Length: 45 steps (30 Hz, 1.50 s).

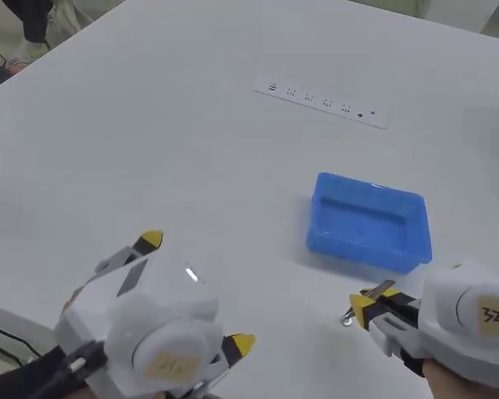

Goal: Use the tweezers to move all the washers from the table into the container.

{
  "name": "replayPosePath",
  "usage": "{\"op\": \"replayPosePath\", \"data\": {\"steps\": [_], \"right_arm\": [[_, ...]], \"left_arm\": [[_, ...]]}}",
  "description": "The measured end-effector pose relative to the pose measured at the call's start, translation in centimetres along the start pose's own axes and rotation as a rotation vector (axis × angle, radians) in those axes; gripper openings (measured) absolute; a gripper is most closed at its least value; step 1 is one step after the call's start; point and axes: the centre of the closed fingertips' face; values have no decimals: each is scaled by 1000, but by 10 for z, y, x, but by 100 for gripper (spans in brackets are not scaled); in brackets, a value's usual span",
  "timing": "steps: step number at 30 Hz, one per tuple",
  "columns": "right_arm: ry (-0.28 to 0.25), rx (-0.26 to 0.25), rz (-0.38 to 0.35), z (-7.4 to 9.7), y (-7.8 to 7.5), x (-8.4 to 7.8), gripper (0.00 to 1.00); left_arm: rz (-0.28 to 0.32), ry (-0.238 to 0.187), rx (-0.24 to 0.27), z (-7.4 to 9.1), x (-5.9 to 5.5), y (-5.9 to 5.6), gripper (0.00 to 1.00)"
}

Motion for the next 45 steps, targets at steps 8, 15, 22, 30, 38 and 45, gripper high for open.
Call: {"op": "replayPosePath", "data": {"steps": [8, 15, 22, 30, 38, 45], "right_arm": [[-13, 5, 4, 0, -1, 0, 4], [-1, 14, -45, -1, -3, 1, 4], [-7, 32, -61, 4, 2, 6, 3], [-47, 43, -69, 16, -5, 24, 3], [-103, 23, -78, 30, -20, 46, 3], [-133, 11, -77, 37, -30, 60, 3]], "left_arm": [[-5, 0, -2, 0, 0, -1, 94], [-3, 1, -1, 0, 0, 0, 94], [0, -1, -1, -1, 0, 0, 94], [-4, -2, -2, -2, 0, 0, 94], [48, -23, 38, -1, 1, 13, 96], [43, -17, 39, 0, 0, 11, 95]]}}
Point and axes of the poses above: the centre of the closed fingertips' face, and the gripper's own axes: z roughly backward along the fingers, y roughly to its left, x roughly out of its top, and after that the axes turned 8 degrees about y, right-handed
